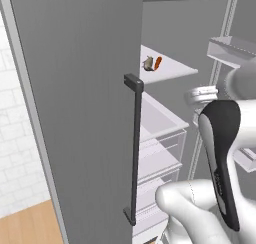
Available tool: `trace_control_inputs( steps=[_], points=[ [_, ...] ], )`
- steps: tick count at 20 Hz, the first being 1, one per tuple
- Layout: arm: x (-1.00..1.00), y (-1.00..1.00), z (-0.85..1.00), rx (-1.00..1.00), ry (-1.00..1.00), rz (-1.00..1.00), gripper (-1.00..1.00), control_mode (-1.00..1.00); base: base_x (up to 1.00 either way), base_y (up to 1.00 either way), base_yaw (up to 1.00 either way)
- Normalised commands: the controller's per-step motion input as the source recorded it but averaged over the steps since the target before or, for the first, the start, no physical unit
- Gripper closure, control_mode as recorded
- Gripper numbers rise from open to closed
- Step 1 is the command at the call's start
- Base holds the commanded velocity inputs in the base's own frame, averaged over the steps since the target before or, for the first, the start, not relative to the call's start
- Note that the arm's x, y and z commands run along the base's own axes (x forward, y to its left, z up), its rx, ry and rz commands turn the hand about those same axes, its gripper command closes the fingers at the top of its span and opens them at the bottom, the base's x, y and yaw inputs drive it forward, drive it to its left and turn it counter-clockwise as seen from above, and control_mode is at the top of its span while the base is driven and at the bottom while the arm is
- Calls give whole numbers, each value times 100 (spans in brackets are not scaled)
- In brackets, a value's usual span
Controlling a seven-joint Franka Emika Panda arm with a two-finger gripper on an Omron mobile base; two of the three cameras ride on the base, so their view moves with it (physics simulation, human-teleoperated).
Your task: Place one carrot and one fish in each tupperware on the nearby counter, to pack two identical lunches.
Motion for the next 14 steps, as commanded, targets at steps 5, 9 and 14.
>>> trace_control_inputs(
  steps=[5, 9, 14],
  points=[
    [62, 0, 0, 10, -1, -16, -100, -100, 0, 0, 0],
    [15, -23, 0, 19, -4, -1, -100, -100, 0, 0, 0],
    [18, 17, 0, 7, -11, 1, -100, -100, 0, 0, 0]
  ],
)
